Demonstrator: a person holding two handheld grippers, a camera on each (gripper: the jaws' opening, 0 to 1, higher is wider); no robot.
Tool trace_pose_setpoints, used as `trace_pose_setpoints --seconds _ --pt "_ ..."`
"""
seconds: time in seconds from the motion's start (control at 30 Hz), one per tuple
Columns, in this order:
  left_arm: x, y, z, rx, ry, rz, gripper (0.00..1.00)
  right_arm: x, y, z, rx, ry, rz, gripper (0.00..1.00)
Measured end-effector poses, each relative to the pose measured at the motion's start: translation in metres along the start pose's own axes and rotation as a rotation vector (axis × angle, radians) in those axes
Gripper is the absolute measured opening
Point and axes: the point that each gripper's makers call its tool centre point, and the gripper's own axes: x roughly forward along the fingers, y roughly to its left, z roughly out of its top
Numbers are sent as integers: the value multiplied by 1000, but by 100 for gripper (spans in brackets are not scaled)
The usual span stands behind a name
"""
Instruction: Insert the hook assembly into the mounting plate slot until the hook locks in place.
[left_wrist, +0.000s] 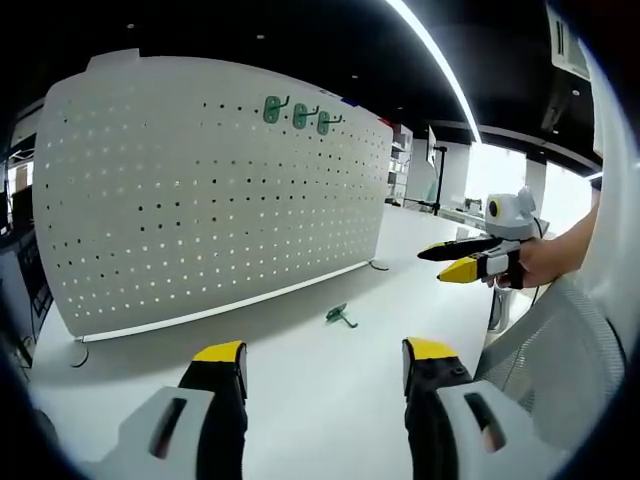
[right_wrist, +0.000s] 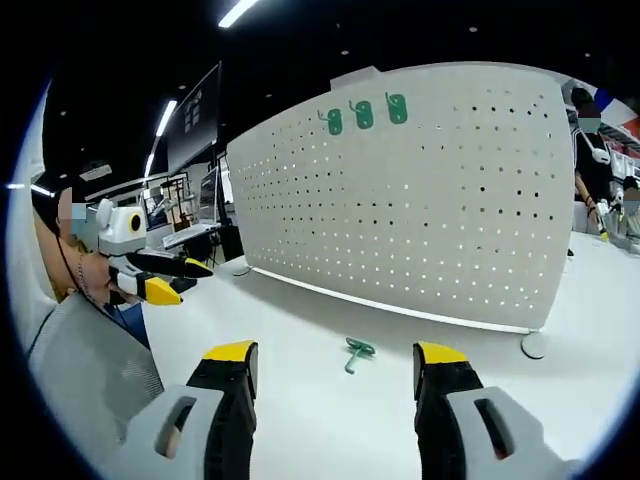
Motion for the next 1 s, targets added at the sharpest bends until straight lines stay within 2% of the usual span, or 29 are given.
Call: trace_pose_setpoints --seconds 0.3,0.67,1.0 --pt "9 5 9 23 1 -14 64 0 1 -3 3 12 5 60" --pt "33 3 20 101 34 -89 65 -1 -1 -3 10 11 -1 60" --pt "54 0 14 171 99 -153 66 -1 -4 -4 14 12 -11 60"
